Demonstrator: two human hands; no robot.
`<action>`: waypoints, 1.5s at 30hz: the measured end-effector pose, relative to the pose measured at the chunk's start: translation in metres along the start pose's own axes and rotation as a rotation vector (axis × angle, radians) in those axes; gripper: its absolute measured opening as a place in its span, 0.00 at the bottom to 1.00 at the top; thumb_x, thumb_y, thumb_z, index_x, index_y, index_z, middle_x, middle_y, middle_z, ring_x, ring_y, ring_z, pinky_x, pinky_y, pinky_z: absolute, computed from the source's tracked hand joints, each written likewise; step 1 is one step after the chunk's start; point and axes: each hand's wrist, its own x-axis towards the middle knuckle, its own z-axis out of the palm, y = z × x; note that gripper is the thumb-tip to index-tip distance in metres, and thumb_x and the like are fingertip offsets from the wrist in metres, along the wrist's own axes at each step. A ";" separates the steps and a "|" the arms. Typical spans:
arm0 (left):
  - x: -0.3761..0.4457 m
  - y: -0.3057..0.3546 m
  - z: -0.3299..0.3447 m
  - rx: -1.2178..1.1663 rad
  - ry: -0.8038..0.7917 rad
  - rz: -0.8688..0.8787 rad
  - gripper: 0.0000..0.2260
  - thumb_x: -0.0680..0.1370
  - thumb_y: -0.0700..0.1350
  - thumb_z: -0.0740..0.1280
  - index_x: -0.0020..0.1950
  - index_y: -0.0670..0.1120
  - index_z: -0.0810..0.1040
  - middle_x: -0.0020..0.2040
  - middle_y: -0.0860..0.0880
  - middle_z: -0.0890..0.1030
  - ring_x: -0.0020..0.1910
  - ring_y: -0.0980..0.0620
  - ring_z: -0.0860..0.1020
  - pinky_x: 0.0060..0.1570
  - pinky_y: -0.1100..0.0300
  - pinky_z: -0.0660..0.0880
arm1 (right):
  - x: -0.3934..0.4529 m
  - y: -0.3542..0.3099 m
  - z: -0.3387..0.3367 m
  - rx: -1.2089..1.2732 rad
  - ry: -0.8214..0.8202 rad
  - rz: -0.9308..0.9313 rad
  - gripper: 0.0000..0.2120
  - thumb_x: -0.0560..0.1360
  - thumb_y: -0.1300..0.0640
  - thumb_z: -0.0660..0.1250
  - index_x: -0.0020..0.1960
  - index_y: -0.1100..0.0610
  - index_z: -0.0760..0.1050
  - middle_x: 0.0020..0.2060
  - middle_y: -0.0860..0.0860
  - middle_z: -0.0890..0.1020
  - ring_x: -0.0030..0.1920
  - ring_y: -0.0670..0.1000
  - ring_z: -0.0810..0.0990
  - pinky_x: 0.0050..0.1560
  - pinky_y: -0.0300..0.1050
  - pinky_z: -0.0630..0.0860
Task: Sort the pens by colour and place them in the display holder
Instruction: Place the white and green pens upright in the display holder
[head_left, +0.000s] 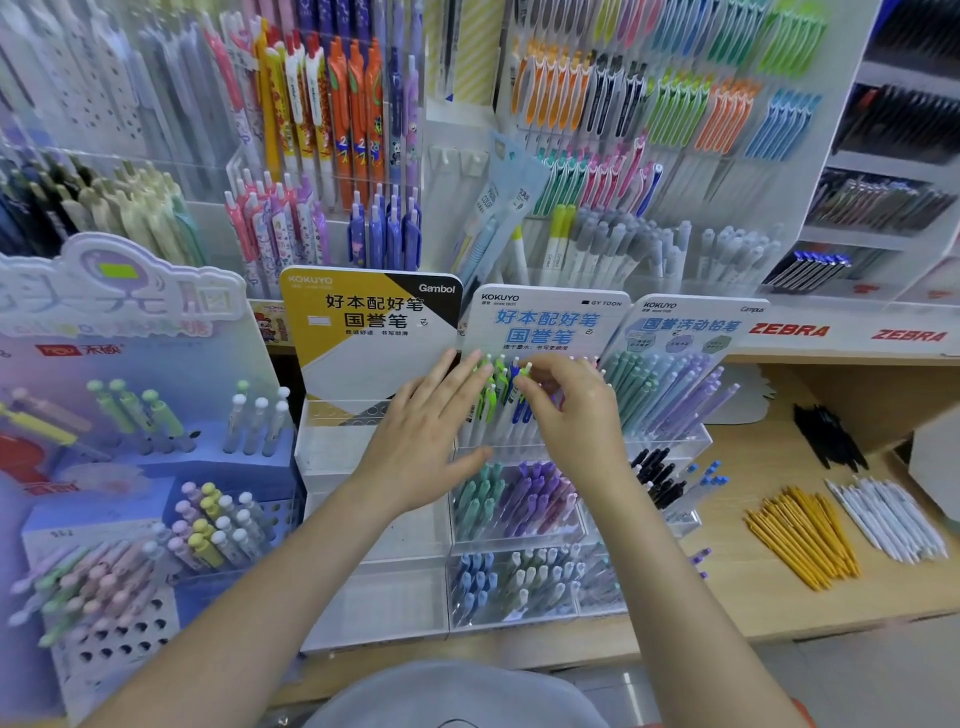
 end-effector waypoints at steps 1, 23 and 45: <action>0.000 -0.001 0.000 -0.015 0.000 -0.012 0.38 0.79 0.61 0.61 0.82 0.53 0.45 0.82 0.56 0.43 0.80 0.56 0.38 0.75 0.50 0.49 | 0.000 0.000 0.001 0.004 0.004 -0.001 0.07 0.76 0.59 0.71 0.54 0.57 0.81 0.43 0.48 0.83 0.45 0.50 0.77 0.48 0.43 0.74; 0.001 -0.004 -0.001 -0.066 -0.059 -0.003 0.36 0.80 0.64 0.57 0.81 0.56 0.42 0.81 0.59 0.40 0.78 0.58 0.35 0.75 0.50 0.46 | -0.002 0.007 0.009 -0.094 -0.028 -0.059 0.06 0.75 0.56 0.72 0.50 0.57 0.82 0.38 0.50 0.81 0.42 0.53 0.74 0.47 0.51 0.74; -0.005 0.014 -0.005 -0.257 0.051 -0.108 0.32 0.82 0.62 0.56 0.82 0.55 0.48 0.82 0.57 0.45 0.79 0.59 0.41 0.76 0.51 0.47 | -0.001 0.018 -0.005 -0.127 -0.028 -0.125 0.11 0.78 0.49 0.65 0.51 0.54 0.82 0.49 0.48 0.78 0.53 0.49 0.74 0.57 0.49 0.70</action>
